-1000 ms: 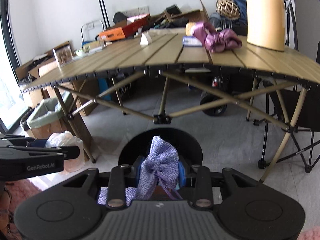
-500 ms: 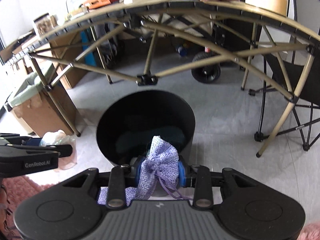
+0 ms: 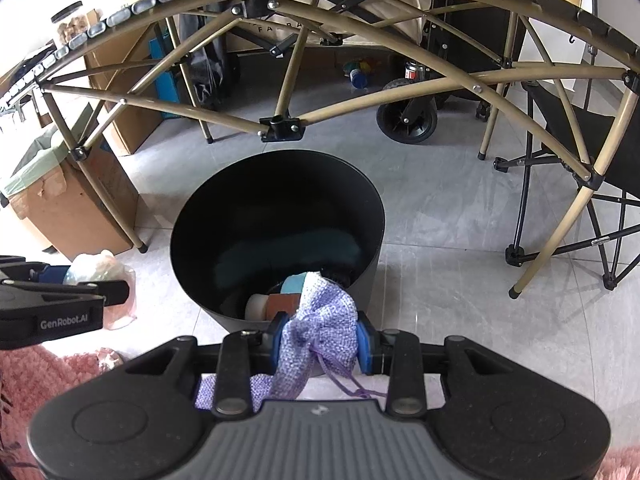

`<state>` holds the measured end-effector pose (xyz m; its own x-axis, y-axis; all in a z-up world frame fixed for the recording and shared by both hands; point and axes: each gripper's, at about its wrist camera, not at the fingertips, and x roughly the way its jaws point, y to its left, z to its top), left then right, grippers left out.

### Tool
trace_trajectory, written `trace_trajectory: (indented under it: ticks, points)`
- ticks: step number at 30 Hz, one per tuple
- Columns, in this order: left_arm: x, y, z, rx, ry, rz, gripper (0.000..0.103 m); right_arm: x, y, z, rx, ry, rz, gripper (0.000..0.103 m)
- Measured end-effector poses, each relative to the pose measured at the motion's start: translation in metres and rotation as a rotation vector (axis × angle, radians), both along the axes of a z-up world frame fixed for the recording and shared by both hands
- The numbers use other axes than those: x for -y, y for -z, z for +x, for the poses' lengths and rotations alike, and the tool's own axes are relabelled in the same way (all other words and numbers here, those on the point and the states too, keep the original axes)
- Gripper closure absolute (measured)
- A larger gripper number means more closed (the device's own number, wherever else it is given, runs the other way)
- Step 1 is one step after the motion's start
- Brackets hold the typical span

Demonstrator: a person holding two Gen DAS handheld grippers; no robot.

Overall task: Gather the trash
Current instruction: 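Carry the plastic bag and lavender pouch down toward the black bin, then open the right tool over the bin to drop the lavender pouch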

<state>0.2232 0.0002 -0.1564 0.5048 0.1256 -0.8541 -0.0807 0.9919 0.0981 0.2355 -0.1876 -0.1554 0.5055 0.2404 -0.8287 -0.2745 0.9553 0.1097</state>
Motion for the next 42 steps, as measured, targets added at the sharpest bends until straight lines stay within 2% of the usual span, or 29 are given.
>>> trace_trajectory:
  ticks: [7,16,25,42]
  points:
    - [-0.001,-0.001,-0.001,0.003,-0.005,-0.006,0.059,-0.001,-0.002,0.000,0.007,0.003,-0.001,0.070]
    - [-0.005,-0.003,0.001,0.015,-0.035,0.015,0.059,-0.008,-0.014,0.010,0.060,-0.003,0.021,0.070]
    - [-0.018,-0.004,0.011,0.028,-0.093,0.027,0.059,-0.024,-0.027,0.041,0.116,-0.022,0.020,0.070]
    - [-0.037,-0.006,0.036,0.056,-0.156,0.046,0.059,-0.060,-0.020,0.099,0.102,-0.019,0.021,0.070]
